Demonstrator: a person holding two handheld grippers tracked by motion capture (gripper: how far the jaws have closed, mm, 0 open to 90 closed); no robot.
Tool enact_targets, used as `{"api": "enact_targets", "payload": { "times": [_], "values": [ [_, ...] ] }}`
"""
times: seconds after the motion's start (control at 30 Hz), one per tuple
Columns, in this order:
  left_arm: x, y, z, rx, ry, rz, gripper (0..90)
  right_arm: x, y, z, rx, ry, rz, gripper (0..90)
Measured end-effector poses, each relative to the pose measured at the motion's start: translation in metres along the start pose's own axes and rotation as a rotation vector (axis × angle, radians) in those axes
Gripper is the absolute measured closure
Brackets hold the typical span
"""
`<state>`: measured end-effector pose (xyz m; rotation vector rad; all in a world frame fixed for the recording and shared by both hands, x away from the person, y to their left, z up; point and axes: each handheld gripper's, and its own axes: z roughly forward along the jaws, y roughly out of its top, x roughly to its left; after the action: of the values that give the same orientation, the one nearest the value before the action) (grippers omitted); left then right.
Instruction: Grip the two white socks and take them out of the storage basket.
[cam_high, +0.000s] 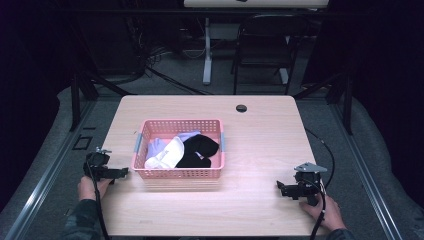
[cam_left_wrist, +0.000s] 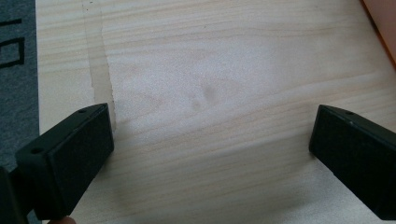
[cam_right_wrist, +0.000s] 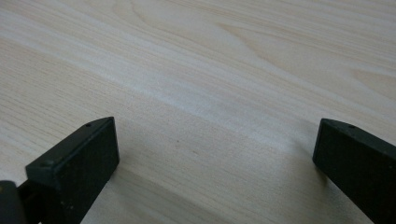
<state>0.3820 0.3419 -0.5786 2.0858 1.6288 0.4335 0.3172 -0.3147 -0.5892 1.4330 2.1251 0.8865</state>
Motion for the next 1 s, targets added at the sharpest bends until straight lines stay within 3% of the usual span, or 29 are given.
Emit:
{"api": "enact_targets", "payload": {
  "times": [0.3,0.5,0.7,0.77,0.93,1.0],
  "values": [
    [0.001,0.0,0.0,0.006,-0.008,0.011,0.0,0.0,0.0,0.0,0.0,0.0,0.0,0.0],
    [-0.001,0.001,-0.002,0.02,-0.045,0.036,0.0,0.0,0.0,0.0,0.0,0.001,0.0,0.0],
    [-0.003,0.005,-0.005,0.027,-0.049,0.055,0.0,0.0,0.0,0.0,0.0,0.0,0.0,0.0],
    [-0.002,0.007,-0.006,0.015,-0.067,0.045,0.1,0.0,-0.001,0.0,-0.005,-0.004,0.007,0.0],
    [-0.003,0.012,-0.02,-0.042,-0.04,0.064,0.1,0.0,-0.001,-0.001,-0.003,-0.01,0.011,0.0],
    [-0.002,0.013,-0.026,-0.048,-0.056,0.059,0.1,0.0,-0.001,-0.001,-0.004,-0.01,0.011,0.0]
  ]
}}
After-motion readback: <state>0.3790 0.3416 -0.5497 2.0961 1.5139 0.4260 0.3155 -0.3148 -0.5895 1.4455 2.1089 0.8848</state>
